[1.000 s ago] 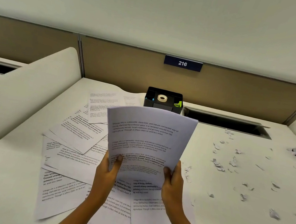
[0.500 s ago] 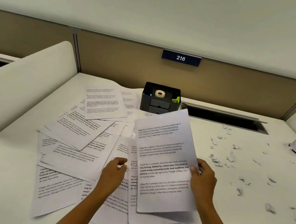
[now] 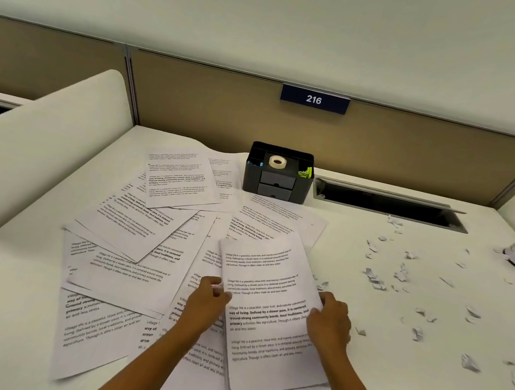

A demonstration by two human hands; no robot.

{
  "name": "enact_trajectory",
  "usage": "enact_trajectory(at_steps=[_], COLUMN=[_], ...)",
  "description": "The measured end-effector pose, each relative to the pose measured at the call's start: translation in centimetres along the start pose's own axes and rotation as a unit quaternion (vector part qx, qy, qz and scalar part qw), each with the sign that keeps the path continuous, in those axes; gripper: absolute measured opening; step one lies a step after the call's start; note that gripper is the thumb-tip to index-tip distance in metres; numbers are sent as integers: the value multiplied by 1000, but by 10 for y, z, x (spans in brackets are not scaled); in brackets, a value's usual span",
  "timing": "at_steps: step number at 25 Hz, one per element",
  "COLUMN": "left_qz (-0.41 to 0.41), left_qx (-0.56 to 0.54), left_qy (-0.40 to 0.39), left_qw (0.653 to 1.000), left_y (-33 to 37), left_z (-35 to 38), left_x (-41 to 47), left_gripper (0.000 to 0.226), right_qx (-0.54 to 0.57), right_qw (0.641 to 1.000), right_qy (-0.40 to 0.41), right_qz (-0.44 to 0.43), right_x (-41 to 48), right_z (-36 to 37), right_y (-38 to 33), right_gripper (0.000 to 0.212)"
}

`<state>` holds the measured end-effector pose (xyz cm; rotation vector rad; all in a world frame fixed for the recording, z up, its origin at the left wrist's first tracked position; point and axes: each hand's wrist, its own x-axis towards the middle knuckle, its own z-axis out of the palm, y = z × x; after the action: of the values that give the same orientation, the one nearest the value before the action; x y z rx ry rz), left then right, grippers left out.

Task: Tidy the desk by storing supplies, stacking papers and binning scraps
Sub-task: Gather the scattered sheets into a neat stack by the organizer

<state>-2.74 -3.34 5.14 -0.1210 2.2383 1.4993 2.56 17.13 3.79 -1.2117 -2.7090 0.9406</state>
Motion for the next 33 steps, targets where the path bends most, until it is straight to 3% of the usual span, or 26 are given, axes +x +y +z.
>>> enact_trajectory(at_steps=[4, 9, 13, 16, 20, 24, 28, 33], left_qz=[-7, 57, 155, 254, 291, 293, 332, 348], left_qx=[21, 14, -24, -84, -173, -184, -177, -199], left_qy=[-26, 6, 75, 119, 152, 172, 203, 217], left_qw=[999, 998, 985, 956, 928, 922, 904, 890], left_y=[-8, -6, 16, 38, 53, 56, 69, 60], left_z=[9, 15, 0, -11, -18, -17, -19, -28], left_x=[2, -2, -5, -15, -23, -29, -32, -28], left_gripper=[32, 35, 29, 22, 34, 15, 8, 21], right_qx=[45, 171, 323, 391, 430, 458, 477, 460], right_qw=[999, 983, 936, 893, 859, 849, 834, 841], right_qy=[-28, -16, 44, 84, 96, 93, 112, 101], right_qz=[-12, -64, -134, -206, -260, -247, -253, -267], right_x=[-4, -11, -22, -32, -43, -50, -52, -49], right_z=[4, 0, -19, -22, -12, -8, -18, -4], right_y=[-8, -15, -31, -43, -52, -56, -69, -59], right_gripper=[33, 30, 28, 19, 15, 7, 8, 21])
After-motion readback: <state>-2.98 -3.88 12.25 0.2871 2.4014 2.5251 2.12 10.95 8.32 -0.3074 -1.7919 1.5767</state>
